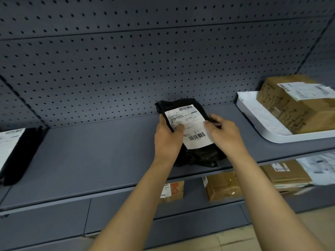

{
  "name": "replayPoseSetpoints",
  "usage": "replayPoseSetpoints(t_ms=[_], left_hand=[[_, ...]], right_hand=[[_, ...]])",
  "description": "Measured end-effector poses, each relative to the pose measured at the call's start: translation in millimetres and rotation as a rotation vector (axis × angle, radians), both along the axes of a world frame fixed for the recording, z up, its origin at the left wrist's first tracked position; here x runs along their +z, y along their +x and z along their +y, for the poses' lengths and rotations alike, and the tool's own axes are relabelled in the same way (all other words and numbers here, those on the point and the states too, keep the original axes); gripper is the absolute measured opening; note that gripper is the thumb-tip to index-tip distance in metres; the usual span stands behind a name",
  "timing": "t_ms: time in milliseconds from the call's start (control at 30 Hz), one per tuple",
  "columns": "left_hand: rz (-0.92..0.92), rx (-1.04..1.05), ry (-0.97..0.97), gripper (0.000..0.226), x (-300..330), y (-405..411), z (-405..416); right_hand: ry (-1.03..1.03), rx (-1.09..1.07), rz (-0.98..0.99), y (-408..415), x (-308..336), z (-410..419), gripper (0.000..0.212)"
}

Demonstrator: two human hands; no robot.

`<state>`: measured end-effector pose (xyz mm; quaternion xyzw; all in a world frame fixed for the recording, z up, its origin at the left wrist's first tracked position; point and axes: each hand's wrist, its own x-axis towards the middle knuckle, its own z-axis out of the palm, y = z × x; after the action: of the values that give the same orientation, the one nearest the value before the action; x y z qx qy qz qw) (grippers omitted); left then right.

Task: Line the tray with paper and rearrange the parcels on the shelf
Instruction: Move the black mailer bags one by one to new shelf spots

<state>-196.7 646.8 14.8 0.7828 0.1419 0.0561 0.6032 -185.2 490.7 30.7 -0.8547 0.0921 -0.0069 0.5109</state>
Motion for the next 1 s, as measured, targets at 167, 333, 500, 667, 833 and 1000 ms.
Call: replayPoseSetpoints(t_ms=[167,333,500,667,833,1000], left_hand=[[0.016,-0.003,-0.084,0.019,4,-6,-4],[-0.01,0.008,-0.177,0.023,27,-14,7],[-0.075,0.043,-0.193,0.029,54,-23,36],[-0.113,0.069,-0.19,0.025,79,-36,80],[-0.117,0.095,-0.192,0.024,92,-57,143],[-0.154,0.171,-0.171,0.03,101,-88,237]], right_hand=[[-0.036,-0.006,-0.034,-3,-4,-2,0.022],[-0.011,0.006,-0.131,-7,21,13,0.03],[0.124,0.019,-0.167,-13,39,36,0.034],[0.194,0.086,-0.16,-19,57,74,0.043],[0.223,0.158,-0.16,-32,69,137,0.031],[0.215,0.251,-0.181,-52,76,232,0.036]])
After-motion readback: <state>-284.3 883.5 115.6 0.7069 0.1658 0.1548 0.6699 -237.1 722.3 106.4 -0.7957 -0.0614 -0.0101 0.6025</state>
